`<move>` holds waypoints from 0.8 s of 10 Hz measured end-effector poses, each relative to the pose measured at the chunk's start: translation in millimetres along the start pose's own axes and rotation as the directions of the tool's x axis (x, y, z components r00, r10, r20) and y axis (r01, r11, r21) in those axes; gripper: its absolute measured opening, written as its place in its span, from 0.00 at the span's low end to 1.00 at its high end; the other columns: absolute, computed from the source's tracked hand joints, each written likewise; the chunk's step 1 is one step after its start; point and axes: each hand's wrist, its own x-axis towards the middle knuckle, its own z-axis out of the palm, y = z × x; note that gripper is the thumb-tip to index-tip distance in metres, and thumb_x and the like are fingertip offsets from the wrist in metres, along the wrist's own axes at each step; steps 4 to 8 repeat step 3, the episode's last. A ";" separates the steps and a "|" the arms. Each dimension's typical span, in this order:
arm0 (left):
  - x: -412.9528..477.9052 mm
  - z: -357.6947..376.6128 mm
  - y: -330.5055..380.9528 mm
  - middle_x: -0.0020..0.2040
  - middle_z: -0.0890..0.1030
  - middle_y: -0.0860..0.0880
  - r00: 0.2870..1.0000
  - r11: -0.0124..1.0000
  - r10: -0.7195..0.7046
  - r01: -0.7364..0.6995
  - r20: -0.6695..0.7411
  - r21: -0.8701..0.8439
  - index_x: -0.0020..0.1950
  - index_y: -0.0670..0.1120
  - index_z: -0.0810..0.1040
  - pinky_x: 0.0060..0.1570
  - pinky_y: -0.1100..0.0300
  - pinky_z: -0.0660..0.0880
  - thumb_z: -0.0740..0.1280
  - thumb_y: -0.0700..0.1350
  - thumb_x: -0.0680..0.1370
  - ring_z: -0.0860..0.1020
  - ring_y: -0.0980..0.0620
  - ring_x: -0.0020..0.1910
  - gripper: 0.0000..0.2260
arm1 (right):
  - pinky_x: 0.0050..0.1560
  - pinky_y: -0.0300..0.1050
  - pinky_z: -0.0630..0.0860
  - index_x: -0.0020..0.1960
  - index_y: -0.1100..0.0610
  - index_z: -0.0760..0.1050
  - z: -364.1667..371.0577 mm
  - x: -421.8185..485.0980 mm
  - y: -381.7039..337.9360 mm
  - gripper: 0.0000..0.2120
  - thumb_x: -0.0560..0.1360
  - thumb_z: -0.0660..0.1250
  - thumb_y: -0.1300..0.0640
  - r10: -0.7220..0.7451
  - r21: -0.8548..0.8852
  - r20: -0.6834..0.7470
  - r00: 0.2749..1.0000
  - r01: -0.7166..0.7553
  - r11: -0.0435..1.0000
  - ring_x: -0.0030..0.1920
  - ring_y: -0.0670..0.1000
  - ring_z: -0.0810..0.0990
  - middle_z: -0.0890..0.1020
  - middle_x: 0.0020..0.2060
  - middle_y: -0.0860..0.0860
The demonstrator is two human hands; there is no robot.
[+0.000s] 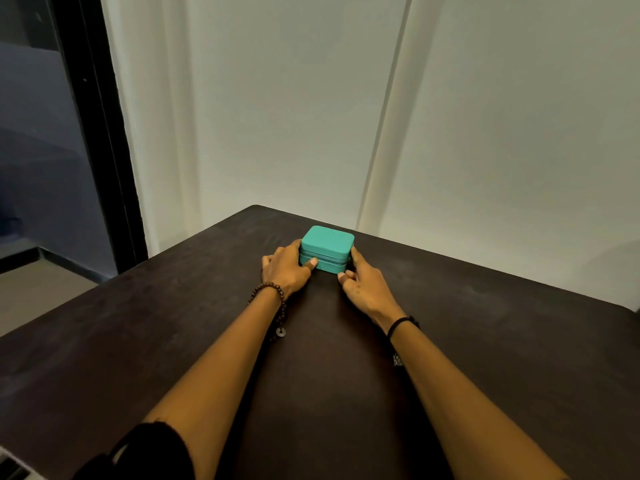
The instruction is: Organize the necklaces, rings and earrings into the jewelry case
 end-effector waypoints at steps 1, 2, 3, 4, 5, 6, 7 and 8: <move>-4.7 -0.7 1.3 0.69 0.75 0.46 1.000 0.999 -0.021 0.021 0.022 0.024 0.75 0.47 0.66 0.68 0.50 0.62 0.64 0.55 0.81 0.69 0.46 0.70 0.24 | 0.70 0.46 0.68 0.82 0.54 0.52 1.5 -4.1 -3.0 0.33 0.81 0.63 0.61 0.036 0.013 -0.020 0.999 -0.036 0.999 0.73 0.53 0.71 0.67 0.76 0.54; -17.9 -2.5 3.0 0.74 0.70 0.44 0.999 0.998 -0.048 0.048 0.004 0.038 0.79 0.42 0.59 0.72 0.49 0.61 0.65 0.56 0.80 0.65 0.44 0.74 0.32 | 0.69 0.47 0.71 0.80 0.57 0.58 5.4 -13.0 -5.0 0.32 0.80 0.67 0.60 0.052 0.053 -0.075 0.996 -0.048 0.997 0.72 0.55 0.73 0.69 0.75 0.56; -40.8 -6.0 10.5 0.78 0.63 0.45 0.996 0.993 -0.094 0.094 0.002 -0.070 0.80 0.43 0.55 0.74 0.49 0.59 0.69 0.53 0.79 0.60 0.45 0.77 0.36 | 0.68 0.47 0.71 0.78 0.57 0.61 8.3 -28.7 -6.2 0.31 0.79 0.70 0.59 0.087 0.085 -0.134 0.987 -0.076 0.993 0.71 0.55 0.73 0.71 0.73 0.57; -40.8 -6.0 10.5 0.78 0.63 0.45 0.996 0.993 -0.094 0.094 0.002 -0.070 0.80 0.43 0.55 0.74 0.49 0.59 0.69 0.53 0.79 0.60 0.45 0.77 0.36 | 0.68 0.47 0.71 0.78 0.57 0.61 8.3 -28.7 -6.2 0.31 0.79 0.70 0.59 0.087 0.085 -0.134 0.987 -0.076 0.993 0.71 0.55 0.73 0.71 0.73 0.57; -40.8 -6.0 10.5 0.78 0.63 0.45 0.996 0.993 -0.094 0.094 0.002 -0.070 0.80 0.43 0.55 0.74 0.49 0.59 0.69 0.53 0.79 0.60 0.45 0.77 0.36 | 0.68 0.47 0.71 0.78 0.57 0.61 8.3 -28.7 -6.2 0.31 0.79 0.70 0.59 0.087 0.085 -0.134 0.987 -0.076 0.993 0.71 0.55 0.73 0.71 0.73 0.57; -40.8 -6.0 10.5 0.78 0.63 0.45 0.996 0.993 -0.094 0.094 0.002 -0.070 0.80 0.43 0.55 0.74 0.49 0.59 0.69 0.53 0.79 0.60 0.45 0.77 0.36 | 0.68 0.47 0.71 0.78 0.57 0.61 8.3 -28.7 -6.2 0.31 0.79 0.70 0.59 0.087 0.085 -0.134 0.987 -0.076 0.993 0.71 0.55 0.73 0.71 0.73 0.57; -40.8 -6.0 10.5 0.78 0.63 0.45 0.996 0.993 -0.094 0.094 0.002 -0.070 0.80 0.43 0.55 0.74 0.49 0.59 0.69 0.53 0.79 0.60 0.45 0.77 0.36 | 0.68 0.47 0.71 0.78 0.57 0.61 8.3 -28.7 -6.2 0.31 0.79 0.70 0.59 0.087 0.085 -0.134 0.987 -0.076 0.993 0.71 0.55 0.73 0.71 0.73 0.57; -40.8 -6.0 10.5 0.78 0.63 0.45 0.996 0.993 -0.094 0.094 0.002 -0.070 0.80 0.43 0.55 0.74 0.49 0.59 0.69 0.53 0.79 0.60 0.45 0.77 0.36 | 0.68 0.47 0.71 0.78 0.57 0.61 8.3 -28.7 -6.2 0.31 0.79 0.70 0.59 0.087 0.085 -0.134 0.987 -0.076 0.993 0.71 0.55 0.73 0.71 0.73 0.57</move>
